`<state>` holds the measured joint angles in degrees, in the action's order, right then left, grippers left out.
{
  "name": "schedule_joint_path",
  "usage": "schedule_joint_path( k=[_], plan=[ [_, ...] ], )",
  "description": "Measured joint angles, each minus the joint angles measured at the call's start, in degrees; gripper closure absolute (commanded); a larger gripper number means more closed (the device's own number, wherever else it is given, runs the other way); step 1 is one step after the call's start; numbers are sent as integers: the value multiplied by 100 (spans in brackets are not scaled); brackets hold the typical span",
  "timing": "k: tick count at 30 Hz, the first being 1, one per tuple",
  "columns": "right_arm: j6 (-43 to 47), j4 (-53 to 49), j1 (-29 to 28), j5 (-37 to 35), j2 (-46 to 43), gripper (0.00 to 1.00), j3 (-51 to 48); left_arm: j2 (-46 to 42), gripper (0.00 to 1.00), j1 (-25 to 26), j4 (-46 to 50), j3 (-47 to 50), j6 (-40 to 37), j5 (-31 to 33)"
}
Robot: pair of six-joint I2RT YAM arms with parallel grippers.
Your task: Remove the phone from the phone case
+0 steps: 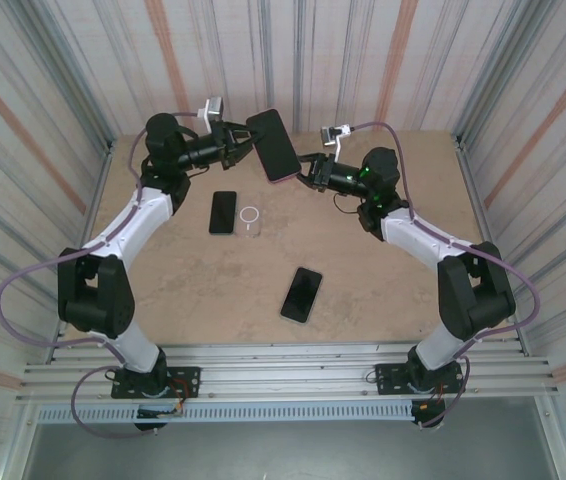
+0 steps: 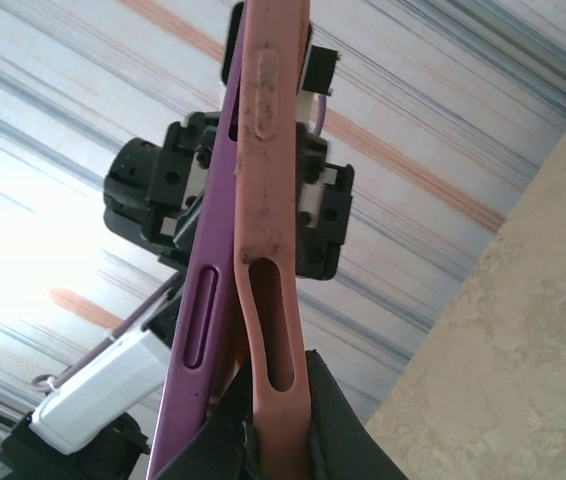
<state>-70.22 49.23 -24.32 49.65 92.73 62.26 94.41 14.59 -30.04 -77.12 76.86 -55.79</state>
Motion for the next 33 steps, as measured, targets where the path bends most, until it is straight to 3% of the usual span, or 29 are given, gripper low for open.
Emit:
schedule_joint_path(
  k=[7, 11, 23, 33],
  plan=[
    [-177, 98, -44, -179, 2, 95, -118, 55, 43, 0, 57, 2, 28, 234],
    [-289, 219, -42, -442, 11, 95, -181, 37, 39, 2, 334, 22, -26, 413],
    [-330, 455, -63, -1808, 319, 95, -295, -763, 38, 503, 1034, 1080, 245, 1598],
    [-240, 501, -214, -2566, 334, 95, -367, -1187, 43, 1309, 697, 1703, 1119, 2728]
  ],
)
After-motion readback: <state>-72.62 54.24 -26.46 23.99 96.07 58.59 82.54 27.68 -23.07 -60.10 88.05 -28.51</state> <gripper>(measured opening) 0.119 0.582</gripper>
